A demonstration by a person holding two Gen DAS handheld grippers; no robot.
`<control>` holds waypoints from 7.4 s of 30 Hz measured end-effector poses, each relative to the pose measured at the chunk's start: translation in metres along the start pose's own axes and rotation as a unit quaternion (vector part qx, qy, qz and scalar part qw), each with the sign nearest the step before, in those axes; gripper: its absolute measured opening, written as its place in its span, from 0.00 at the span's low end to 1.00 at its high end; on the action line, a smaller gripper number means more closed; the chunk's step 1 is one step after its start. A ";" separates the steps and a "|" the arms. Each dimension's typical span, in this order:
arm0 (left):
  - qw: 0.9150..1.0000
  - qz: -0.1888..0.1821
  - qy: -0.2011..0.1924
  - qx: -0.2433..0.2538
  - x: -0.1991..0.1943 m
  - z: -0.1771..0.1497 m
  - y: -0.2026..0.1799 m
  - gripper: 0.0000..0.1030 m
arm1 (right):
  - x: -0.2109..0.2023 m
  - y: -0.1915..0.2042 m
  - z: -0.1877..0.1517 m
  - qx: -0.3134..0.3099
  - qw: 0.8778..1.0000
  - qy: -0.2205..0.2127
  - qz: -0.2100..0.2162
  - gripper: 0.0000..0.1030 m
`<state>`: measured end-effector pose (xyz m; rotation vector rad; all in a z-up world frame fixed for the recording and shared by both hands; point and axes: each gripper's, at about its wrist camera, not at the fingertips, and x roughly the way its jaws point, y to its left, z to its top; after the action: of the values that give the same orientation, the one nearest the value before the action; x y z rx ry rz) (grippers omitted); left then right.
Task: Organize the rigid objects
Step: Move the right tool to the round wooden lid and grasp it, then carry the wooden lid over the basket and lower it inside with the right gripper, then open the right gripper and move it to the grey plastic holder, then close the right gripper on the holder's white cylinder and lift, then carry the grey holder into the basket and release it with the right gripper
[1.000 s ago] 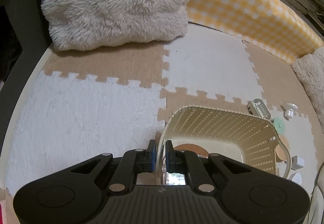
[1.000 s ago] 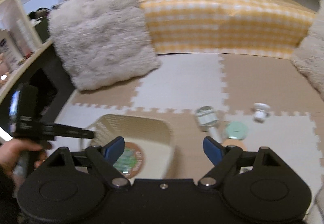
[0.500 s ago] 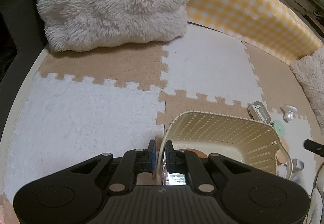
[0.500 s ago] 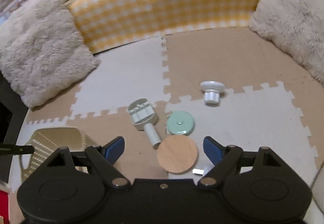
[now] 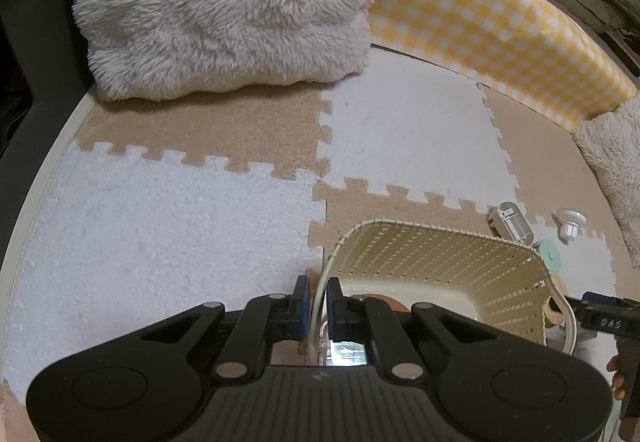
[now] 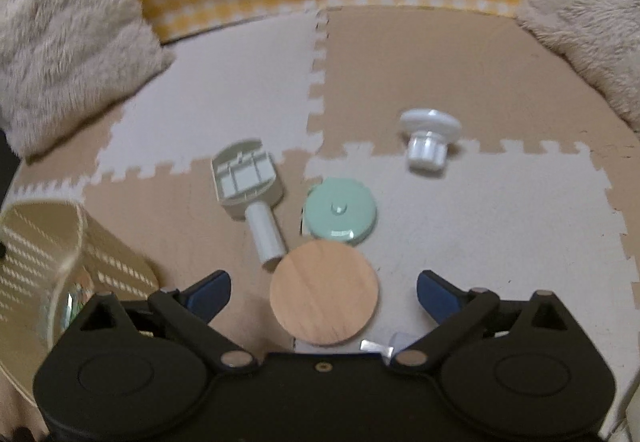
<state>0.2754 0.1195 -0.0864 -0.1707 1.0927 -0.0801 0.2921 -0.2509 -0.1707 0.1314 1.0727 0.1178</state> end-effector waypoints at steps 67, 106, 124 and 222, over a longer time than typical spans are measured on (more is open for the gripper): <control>1.000 0.000 0.000 0.002 0.000 0.000 -0.002 0.08 | -0.043 0.185 -0.022 -0.068 0.982 -0.050 0.166 0.67; 1.000 -0.002 0.001 0.000 -0.001 0.000 -0.003 0.08 | -0.026 0.214 -0.024 -0.042 0.982 0.010 0.185 0.68; 1.000 0.000 0.000 0.003 -0.001 -0.001 -0.002 0.08 | -0.112 0.156 -0.014 -0.048 0.981 -0.074 0.175 0.71; 1.000 0.002 0.001 0.013 -0.001 0.000 -0.004 0.08 | -0.096 0.096 0.015 -0.123 0.962 -0.178 0.165 0.19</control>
<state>0.2750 0.1161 -0.0846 -0.1447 1.0938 -0.0918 0.2568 -0.1721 -0.0644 0.1016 0.6632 0.5083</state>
